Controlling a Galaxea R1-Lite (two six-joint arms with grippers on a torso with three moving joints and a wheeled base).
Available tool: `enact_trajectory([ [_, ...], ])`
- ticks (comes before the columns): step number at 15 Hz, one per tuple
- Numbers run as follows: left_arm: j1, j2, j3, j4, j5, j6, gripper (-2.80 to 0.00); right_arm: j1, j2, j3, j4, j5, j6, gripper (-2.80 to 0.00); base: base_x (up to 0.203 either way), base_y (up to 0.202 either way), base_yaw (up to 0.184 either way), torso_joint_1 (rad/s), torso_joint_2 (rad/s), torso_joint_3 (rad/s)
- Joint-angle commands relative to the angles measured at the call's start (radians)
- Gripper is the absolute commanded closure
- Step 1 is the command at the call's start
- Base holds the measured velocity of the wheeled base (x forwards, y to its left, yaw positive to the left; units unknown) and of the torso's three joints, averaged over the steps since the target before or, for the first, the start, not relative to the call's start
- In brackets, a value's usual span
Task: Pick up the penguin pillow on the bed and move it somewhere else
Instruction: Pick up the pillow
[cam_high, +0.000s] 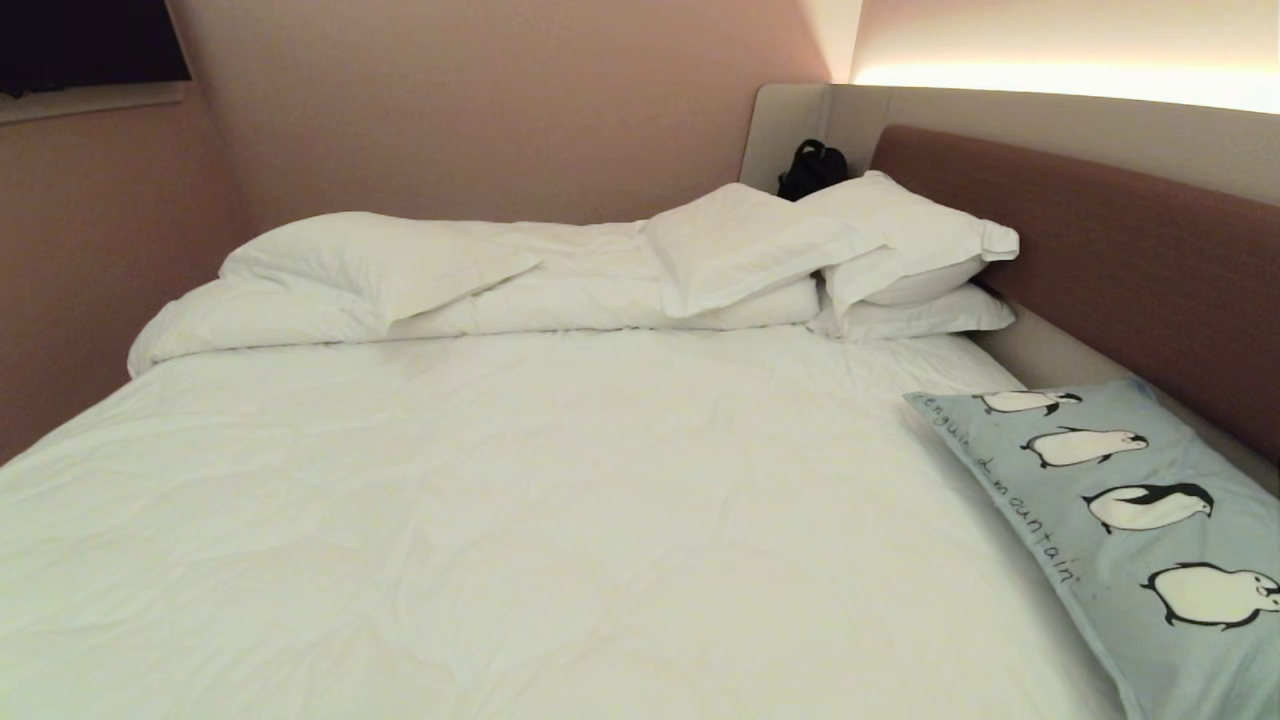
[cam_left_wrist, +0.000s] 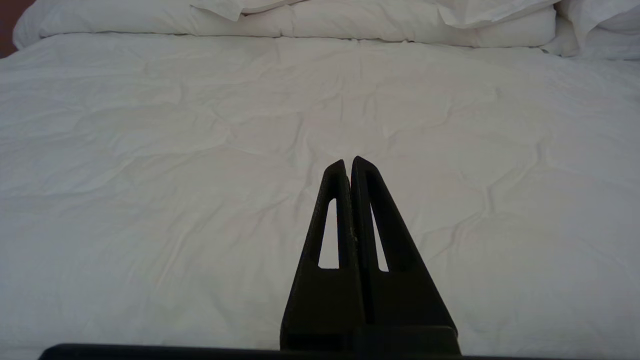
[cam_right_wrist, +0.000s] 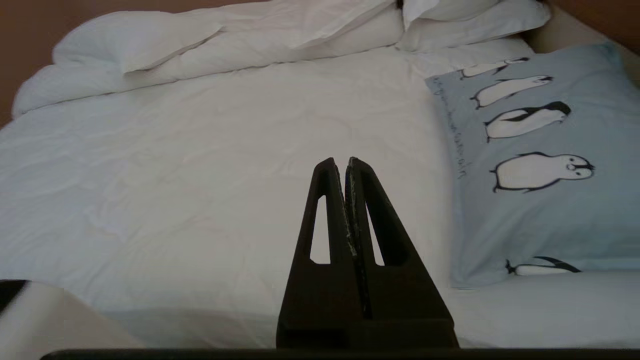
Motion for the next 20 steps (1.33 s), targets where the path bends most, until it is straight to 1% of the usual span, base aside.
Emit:
enact_trajectory([
  [1,0.000,0.000,0.000,-0.001,0.001,-0.001,0.00,0.002,-0.073,0.089,-0.083,-0.067,-0.029,0.00,0.000,0.000,0.000,0.000,0.00,0.000],
  [3,0.000,0.000,0.000,-0.001,0.001,-0.001,0.00,0.002,-0.115,0.207,-0.247,-0.151,-0.060,0.00,0.000,0.000,0.000,0.000,0.00,0.000],
  [4,0.000,0.000,0.000,-0.001,0.001,-0.001,0.00,0.003,-0.121,0.248,-0.309,-0.178,-0.070,0.00,0.000,0.000,0.000,0.000,0.00,0.000],
  [5,0.000,0.000,0.000,-0.001,0.001,-0.001,0.00,0.003,-0.123,0.285,-0.357,-0.190,-0.075,0.00,0.000,0.000,0.000,0.000,0.00,0.000],
  [8,0.000,0.000,0.000,-0.001,0.001,-0.001,0.00,0.003,-0.125,0.419,-0.453,-0.190,-0.088,0.00,0.000,0.000,0.000,0.000,0.00,0.000],
  [13,0.000,0.000,0.000,-0.001,0.001,-0.001,0.00,0.003,-0.125,0.596,-0.570,-0.187,-0.117,0.00,0.000,0.000,0.000,0.000,0.00,0.000],
  [18,0.000,0.000,0.000,-0.001,0.001,-0.001,0.00,0.003,-0.125,0.671,-0.579,-0.185,-0.118,0.00,0.000,0.000,0.000,0.000,0.00,0.000],
  [20,0.000,0.000,0.000,-0.001,0.001,-0.001,0.00,0.003,-0.125,0.699,-0.612,-0.175,-0.116,0.00,0.000,0.000,0.000,0.000,0.00,0.000],
])
